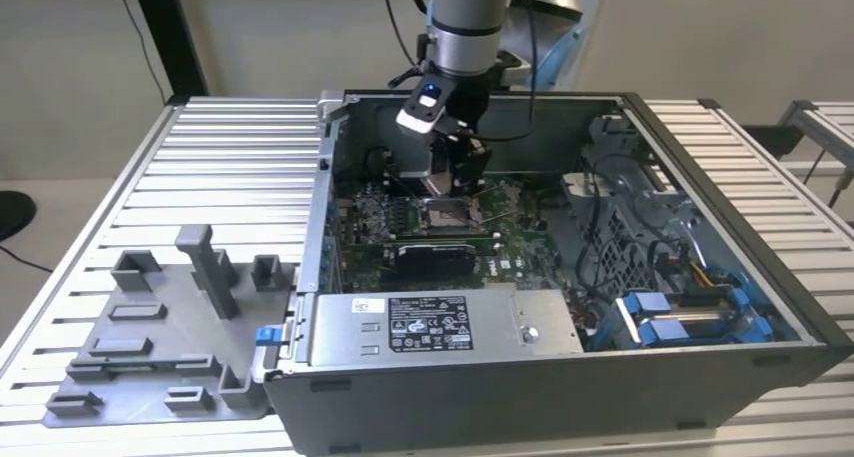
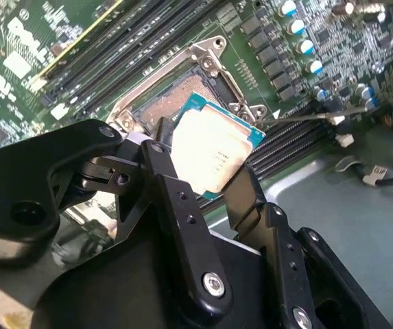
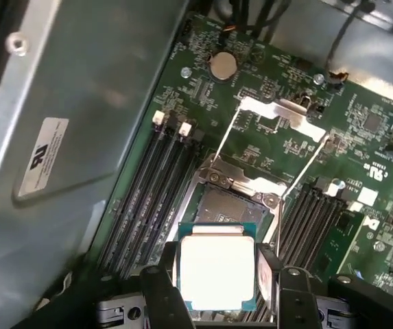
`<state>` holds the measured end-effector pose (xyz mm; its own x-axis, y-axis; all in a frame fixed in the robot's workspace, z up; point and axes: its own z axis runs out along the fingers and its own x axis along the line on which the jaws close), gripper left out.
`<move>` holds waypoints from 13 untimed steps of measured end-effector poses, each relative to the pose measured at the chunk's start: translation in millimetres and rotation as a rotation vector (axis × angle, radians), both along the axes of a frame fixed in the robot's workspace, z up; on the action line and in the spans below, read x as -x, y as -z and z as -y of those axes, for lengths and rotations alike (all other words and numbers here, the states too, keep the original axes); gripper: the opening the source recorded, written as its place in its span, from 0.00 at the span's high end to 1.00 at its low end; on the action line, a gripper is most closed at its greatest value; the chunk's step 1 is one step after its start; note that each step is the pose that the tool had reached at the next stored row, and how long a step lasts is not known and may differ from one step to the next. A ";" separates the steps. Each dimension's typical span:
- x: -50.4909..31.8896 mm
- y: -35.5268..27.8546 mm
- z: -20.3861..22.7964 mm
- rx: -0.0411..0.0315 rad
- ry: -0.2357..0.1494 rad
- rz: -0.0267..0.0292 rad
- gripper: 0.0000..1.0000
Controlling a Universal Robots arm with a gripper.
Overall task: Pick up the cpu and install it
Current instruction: 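Close the cpu cover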
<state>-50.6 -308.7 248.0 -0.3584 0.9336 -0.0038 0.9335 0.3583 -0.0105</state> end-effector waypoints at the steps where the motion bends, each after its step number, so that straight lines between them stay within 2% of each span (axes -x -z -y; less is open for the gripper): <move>1: 0.0 0.2 0.0 0.0000 0.019 0.0000 1.00; 13: 0.0 1.8 0.0 0.0000 0.229 0.0000 1.00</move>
<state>-50.6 -308.7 246.2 -0.1374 0.9905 -0.0038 0.9905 0.1374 -0.0105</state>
